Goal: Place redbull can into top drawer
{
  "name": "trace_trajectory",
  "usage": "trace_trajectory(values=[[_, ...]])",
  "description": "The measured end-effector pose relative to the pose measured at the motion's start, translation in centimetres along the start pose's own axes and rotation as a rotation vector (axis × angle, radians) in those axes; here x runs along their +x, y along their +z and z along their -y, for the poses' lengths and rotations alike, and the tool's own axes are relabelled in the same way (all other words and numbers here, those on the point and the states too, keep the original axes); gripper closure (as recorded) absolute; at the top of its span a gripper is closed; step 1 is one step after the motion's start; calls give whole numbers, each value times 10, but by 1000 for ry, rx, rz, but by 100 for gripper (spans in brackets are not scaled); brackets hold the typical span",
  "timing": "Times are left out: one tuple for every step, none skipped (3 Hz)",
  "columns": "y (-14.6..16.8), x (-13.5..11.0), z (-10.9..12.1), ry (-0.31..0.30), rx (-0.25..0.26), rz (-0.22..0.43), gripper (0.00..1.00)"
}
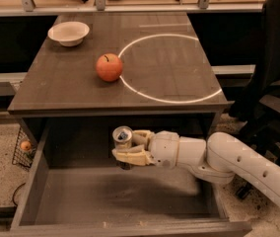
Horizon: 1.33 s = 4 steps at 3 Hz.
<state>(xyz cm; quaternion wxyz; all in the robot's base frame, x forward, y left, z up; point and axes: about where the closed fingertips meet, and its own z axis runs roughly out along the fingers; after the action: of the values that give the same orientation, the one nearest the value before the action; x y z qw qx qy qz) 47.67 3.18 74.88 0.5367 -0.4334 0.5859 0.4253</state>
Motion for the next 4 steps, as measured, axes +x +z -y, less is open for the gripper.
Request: trace_trajectory(values=[[5, 14, 1, -15, 5, -37, 100], [1, 27, 0, -28, 16, -76, 100], [-5, 41, -1, -34, 26, -98, 100], [-7, 63, -2, -18, 31, -106, 100]])
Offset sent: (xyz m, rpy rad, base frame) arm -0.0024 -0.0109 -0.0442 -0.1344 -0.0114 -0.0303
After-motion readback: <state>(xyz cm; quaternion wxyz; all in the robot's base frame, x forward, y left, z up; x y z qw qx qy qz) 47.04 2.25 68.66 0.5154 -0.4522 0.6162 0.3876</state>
